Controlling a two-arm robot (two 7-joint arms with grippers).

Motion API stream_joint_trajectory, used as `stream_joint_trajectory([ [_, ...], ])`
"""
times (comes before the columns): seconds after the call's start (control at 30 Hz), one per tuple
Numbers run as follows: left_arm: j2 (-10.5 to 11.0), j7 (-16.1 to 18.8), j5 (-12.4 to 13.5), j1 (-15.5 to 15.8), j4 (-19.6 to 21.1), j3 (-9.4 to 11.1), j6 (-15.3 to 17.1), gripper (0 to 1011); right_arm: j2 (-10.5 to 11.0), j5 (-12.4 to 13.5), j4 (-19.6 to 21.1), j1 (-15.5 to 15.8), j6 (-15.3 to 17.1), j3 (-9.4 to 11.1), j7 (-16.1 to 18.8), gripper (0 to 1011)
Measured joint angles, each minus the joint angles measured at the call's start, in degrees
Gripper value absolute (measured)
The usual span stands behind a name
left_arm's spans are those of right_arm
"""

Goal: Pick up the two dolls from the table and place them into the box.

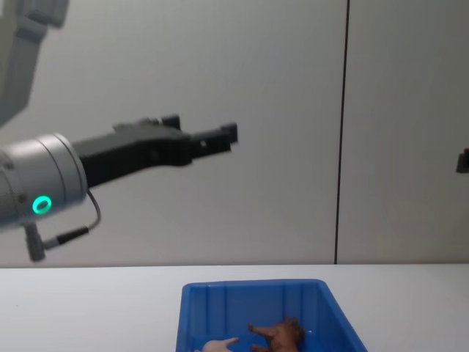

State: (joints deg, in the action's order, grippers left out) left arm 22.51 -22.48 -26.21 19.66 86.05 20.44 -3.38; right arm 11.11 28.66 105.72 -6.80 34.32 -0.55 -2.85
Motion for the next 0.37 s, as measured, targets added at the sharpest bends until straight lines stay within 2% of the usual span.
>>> stream_joint_trajectory([
  [0.37, 1.8, 8.8, 5.0, -2.2, 6.0, -1.2, -4.9, 1001, 2.1, -3.0, -1.1, 1.9, -8.1, -3.1, 1.7, 1001],
])
